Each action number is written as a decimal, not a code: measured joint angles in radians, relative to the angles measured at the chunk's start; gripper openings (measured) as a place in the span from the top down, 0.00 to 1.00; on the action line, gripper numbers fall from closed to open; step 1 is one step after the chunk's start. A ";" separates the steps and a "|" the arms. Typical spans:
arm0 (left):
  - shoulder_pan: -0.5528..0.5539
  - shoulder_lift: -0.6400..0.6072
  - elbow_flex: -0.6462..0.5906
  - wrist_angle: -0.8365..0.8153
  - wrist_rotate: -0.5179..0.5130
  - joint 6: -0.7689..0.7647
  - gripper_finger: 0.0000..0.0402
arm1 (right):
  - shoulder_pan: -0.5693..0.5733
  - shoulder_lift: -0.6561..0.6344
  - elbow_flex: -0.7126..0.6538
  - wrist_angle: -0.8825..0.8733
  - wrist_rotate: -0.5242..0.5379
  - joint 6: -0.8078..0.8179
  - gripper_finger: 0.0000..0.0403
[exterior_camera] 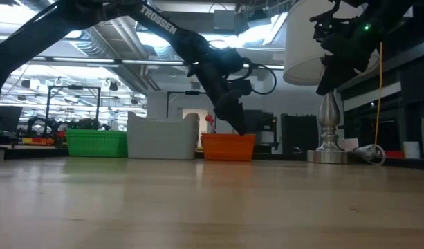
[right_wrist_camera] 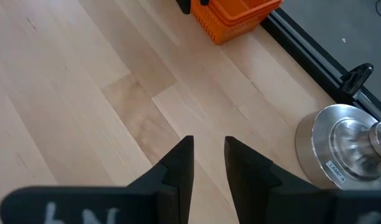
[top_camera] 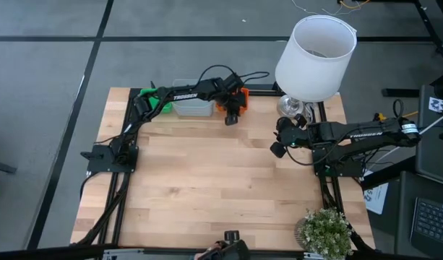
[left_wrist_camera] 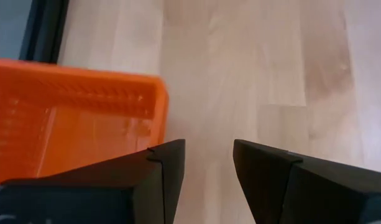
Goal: Stack baskets by color
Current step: Adjust the stacked orange bins, then return to Home Position
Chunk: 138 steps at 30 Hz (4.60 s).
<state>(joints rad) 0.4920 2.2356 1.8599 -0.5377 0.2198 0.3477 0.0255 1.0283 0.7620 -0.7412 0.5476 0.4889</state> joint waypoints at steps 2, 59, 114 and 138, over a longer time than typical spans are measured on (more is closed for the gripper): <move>0.006 0.000 0.000 0.000 -0.008 0.000 0.68 | 0.000 0.000 0.000 0.000 0.000 0.000 0.78; -0.216 -0.517 -0.005 -0.955 -0.259 -0.369 0.68 | 0.001 0.019 -0.002 0.009 -0.027 0.033 0.78; -0.525 -1.969 -1.852 0.751 -0.368 -0.439 0.98 | 0.001 0.089 -0.001 0.105 -0.034 0.000 0.78; -0.525 -1.968 -1.852 0.651 -0.428 -0.471 0.99 | 0.207 -0.227 -0.231 0.390 0.152 -0.238 0.78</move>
<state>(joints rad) -0.0334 0.2676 0.0078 0.1137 -0.2083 -0.1234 0.2326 0.8010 0.5313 -0.3515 0.6997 0.2511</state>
